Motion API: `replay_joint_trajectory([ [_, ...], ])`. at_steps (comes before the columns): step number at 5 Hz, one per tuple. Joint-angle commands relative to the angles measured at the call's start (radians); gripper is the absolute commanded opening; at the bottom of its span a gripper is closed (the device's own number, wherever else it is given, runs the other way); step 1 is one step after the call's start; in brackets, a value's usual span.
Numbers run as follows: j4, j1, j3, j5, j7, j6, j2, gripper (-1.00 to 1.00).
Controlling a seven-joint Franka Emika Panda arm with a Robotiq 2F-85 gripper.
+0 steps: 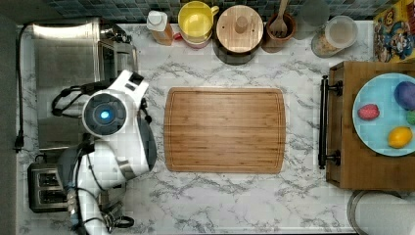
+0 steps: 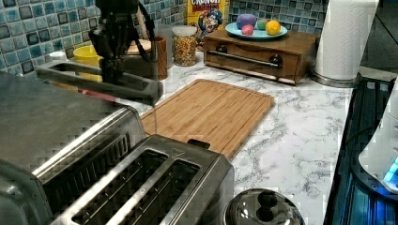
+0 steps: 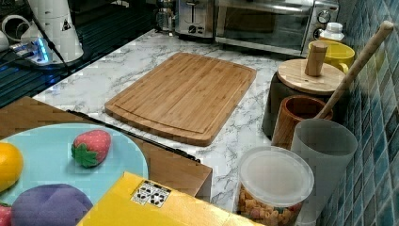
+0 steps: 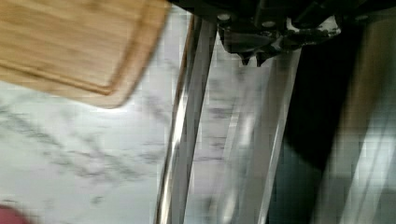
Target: Close the oven.
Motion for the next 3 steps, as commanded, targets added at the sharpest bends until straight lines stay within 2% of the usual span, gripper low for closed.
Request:
replay_joint_trajectory([
  [1, 0.056, 0.048, 0.075, -0.149, 0.189, 0.03, -0.164, -1.0],
  [2, 0.165, 0.044, 0.093, -0.383, 0.428, -0.141, -0.112, -1.0],
  [3, 0.165, 0.042, 0.096, -0.383, 0.428, -0.141, -0.112, -1.0],
])
